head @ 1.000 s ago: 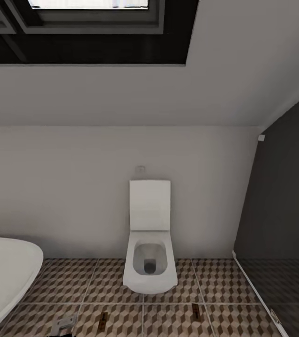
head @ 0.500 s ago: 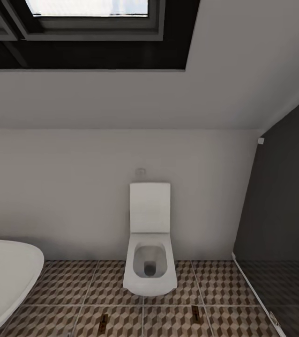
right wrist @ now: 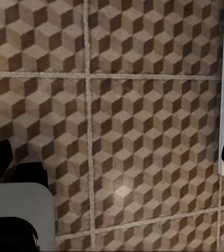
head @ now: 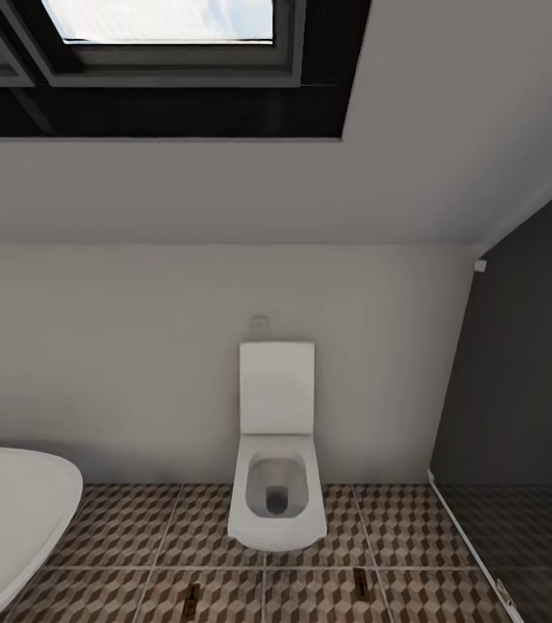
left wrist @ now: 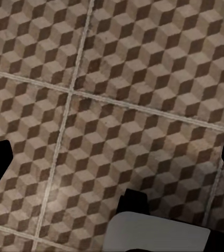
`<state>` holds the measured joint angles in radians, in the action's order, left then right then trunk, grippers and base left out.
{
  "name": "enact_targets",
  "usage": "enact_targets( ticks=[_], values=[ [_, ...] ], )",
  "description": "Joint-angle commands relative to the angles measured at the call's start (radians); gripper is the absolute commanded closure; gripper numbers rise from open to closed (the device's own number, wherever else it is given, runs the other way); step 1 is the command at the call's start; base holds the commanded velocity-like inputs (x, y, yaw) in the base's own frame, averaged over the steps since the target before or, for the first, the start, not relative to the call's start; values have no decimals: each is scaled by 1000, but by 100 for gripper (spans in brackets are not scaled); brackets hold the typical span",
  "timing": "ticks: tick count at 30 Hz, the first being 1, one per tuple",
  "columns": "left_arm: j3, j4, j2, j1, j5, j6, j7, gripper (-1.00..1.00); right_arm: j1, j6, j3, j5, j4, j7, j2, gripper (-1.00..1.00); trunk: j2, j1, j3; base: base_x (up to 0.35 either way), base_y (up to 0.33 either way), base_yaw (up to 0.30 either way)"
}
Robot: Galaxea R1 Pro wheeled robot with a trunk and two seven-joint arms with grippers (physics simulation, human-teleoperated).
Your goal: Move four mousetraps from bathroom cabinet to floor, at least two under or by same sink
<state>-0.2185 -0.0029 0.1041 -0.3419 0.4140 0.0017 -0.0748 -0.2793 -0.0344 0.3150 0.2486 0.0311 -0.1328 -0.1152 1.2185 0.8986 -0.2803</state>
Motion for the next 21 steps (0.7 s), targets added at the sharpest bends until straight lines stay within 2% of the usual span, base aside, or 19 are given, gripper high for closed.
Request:
enact_targets(
  ticks=[1,9,17,21],
  values=[
    [-9,0,-1,7,8,-7,-2,-100,3,-4,9,9,3,0,1,-100,-6,-4,2,0,0,0],
    [-9,0,-10,45,7,-33,-1,-100,41,-4,8,9,3,2,3,-100,-62,-35,27,0,0,0],
    [-8,0,-33,61,8,-39,1,-100,66,-4,7,9,3,2,37,-100,-118,-65,52,0,0,0],
    [-8,0,-41,73,7,-39,1,-100,76,-4,7,9,3,2,45,-100,-146,-81,65,0,0,0]
  ],
)
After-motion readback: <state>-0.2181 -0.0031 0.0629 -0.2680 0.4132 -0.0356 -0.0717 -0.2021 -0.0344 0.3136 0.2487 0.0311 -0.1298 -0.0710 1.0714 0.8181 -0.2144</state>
